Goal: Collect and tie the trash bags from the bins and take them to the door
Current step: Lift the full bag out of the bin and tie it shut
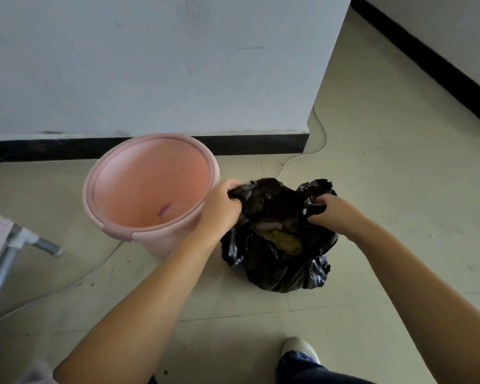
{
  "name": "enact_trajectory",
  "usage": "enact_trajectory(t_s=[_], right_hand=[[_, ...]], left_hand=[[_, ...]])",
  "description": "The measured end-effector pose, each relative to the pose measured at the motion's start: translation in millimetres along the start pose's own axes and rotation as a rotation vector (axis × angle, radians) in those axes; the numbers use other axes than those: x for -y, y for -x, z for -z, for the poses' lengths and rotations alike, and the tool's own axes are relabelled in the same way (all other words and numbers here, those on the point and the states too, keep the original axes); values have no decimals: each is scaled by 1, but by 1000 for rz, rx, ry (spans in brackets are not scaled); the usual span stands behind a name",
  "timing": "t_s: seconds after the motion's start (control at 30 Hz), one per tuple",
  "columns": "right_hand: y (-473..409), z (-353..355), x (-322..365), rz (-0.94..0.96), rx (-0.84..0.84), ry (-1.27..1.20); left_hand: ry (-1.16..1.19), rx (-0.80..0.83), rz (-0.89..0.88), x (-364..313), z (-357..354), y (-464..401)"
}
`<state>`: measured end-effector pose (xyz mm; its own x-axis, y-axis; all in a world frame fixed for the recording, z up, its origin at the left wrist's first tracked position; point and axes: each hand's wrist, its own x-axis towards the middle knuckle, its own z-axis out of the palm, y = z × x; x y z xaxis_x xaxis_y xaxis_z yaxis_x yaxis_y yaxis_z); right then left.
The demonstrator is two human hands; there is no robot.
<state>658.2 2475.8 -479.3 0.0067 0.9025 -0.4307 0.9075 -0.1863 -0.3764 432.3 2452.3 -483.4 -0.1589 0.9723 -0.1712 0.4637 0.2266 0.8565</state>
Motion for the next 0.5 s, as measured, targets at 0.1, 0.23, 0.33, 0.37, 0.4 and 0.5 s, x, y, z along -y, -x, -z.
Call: enact_trajectory(t_s=[0.1,0.23,0.33,0.37,0.4,0.5], right_hand=[[4,12,-6,-107,112,-284],[0,10,-11,-243,342,-1019],[-8,3,-15,-336,244,-1275],[-10,0,-18,-371,211,-1308],[-12,-5,-24,-396,210,-1309],[-16,-24,-46,-443,256,-1119]], left_hand=[[27,-260,-222,-18,21,-7],[348,-437,-245,-28,37,-12],[403,-421,-164,-23,40,-11],[391,-407,-137,-20,40,-11],[394,-392,-118,-17,40,-10],[372,-396,-114,-14,43,-8]])
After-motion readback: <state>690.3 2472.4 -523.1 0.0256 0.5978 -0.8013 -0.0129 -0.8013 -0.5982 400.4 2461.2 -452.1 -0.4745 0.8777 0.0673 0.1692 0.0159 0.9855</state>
